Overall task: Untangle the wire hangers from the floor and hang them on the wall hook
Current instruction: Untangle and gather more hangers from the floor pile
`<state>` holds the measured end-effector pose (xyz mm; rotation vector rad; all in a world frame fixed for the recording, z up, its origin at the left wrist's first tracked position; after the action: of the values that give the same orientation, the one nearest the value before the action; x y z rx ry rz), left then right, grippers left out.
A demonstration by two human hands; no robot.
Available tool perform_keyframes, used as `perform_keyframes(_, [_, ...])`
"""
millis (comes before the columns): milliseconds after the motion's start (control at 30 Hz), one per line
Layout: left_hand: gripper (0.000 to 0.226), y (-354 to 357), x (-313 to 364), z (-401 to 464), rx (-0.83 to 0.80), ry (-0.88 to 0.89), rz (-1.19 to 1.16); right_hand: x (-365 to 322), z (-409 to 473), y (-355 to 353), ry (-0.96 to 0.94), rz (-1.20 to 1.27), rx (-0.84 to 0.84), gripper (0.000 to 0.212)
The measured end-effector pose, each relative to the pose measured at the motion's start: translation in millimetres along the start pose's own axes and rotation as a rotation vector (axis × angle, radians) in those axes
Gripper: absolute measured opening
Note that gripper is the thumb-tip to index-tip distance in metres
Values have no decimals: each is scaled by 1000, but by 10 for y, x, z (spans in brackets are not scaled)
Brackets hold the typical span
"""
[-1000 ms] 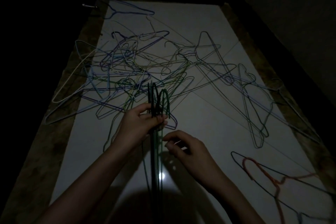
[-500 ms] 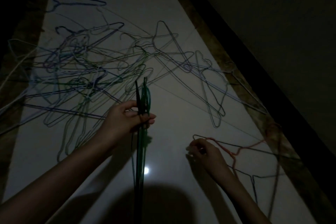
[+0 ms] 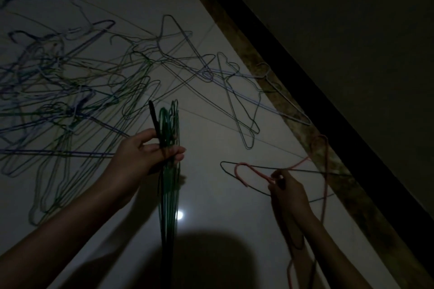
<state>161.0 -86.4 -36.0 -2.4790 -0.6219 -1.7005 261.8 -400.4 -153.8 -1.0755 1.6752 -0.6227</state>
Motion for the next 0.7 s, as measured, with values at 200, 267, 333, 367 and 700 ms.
perform_keyframes(200, [29, -93, -21, -45, -2, 6, 11, -253, 13, 33, -81, -2, 25, 17])
perform_keyframes(267, [26, -141, -30, -47, 8, 1, 5, -409, -16, -4, -121, 51, 33, 13])
perform_keyframes(333, [24, -179, -28, -41, 10, -2, -7, -604, -48, -43, -168, 127, 43, 8])
perform_keyframes(367, [23, -192, -23, -39, 11, -3, -13, -704, -62, -63, -182, 161, 49, 8])
perform_keyframes(700, [22, -335, 134, -96, 56, -6, -76, -1756, -207, -87, -262, 610, -107, 23])
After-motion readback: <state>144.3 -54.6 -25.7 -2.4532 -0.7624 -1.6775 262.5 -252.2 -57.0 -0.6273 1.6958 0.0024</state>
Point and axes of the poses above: each hand's wrist, its own z-axis towards the middle knuckle, its own y-axis out of the palm, x = y × z, the point moved 5 cm from there along z, towards the middle knuckle, and after that the axes turned 3 degrees about -x, right-handed, at the moved point
